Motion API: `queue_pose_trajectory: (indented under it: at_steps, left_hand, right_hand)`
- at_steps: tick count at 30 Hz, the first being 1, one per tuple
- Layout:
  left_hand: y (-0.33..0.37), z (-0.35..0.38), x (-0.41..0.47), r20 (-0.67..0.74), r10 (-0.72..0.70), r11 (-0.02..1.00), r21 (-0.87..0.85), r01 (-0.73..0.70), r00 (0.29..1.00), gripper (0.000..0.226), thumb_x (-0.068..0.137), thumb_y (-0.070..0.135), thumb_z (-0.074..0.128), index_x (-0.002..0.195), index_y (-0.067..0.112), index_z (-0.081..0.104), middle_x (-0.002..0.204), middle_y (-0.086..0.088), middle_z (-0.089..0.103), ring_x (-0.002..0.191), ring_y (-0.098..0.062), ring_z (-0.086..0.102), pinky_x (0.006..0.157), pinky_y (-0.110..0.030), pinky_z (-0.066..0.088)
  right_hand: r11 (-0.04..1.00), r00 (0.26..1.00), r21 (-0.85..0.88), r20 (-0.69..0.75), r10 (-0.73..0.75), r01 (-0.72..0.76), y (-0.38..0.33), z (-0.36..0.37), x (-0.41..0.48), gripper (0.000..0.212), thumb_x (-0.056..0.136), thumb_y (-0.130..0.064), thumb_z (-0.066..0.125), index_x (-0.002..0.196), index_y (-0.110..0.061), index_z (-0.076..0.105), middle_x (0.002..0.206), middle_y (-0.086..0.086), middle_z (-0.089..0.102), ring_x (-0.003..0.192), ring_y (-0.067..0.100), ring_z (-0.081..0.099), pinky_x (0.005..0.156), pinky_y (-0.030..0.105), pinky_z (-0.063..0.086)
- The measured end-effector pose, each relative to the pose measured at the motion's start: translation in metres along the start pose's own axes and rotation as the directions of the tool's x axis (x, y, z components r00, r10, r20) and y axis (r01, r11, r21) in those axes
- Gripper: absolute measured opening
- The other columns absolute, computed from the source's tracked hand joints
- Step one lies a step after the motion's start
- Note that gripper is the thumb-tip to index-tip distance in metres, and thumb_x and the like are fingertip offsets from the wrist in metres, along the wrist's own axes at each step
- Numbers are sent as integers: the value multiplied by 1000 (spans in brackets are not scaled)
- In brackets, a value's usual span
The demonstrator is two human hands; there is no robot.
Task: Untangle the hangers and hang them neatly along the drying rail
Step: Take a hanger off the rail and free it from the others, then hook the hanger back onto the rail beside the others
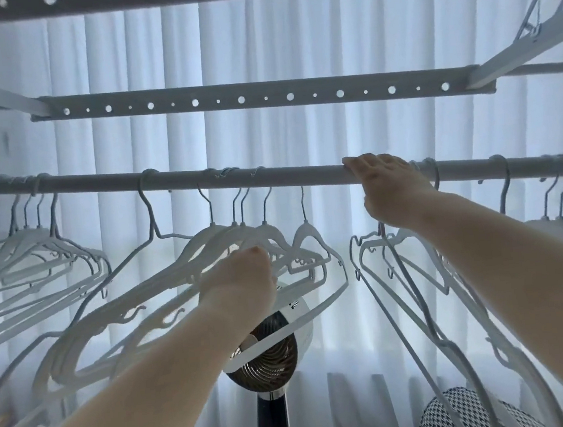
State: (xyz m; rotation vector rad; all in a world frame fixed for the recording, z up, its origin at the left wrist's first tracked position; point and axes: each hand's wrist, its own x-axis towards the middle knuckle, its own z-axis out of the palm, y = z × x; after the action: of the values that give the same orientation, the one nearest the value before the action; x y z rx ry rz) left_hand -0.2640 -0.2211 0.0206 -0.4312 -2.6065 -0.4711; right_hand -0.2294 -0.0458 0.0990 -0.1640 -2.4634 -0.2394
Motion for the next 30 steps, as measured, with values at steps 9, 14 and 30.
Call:
queue_pose_trajectory:
  at_steps: [9, 14, 30]
  left_hand:
    - [-7, 10, -33, 26, -62, 996, 62, 60, 998, 21, 92, 29, 42, 103, 28, 61, 100, 3, 68, 93, -21, 64, 81, -30, 47]
    - [-25, -1, -68, 36, -115, 993, 46, 113, 993, 20, 90, 29, 45, 89, 24, 63, 90, 4, 70, 85, -20, 65, 76, -28, 47]
    - [-110, -45, -164, 241, -203, 953, -174, 248, 949, 16, 84, 32, 59, 68, 35, 59, 66, 16, 62, 74, -11, 62, 68, -24, 45]
  right_hand:
    - [935, 970, 290, -188, -154, 205, -19, -2, -9, 49, 91, -13, 48, 138, -16, 38, 144, 2, 41, 138, 19, 25, 113, 32, 17]
    - [908, 946, 294, 31, -322, 299, -38, 10, -19, 51, 92, -6, 43, 141, -18, 34, 151, -2, 29, 139, 17, 26, 111, 28, 22]
    - [809, 843, 584, 405, -354, 59, -86, -13, -74, 19, 88, -16, 59, 70, -17, 63, 62, -5, 59, 54, 3, 48, 39, 6, 38]
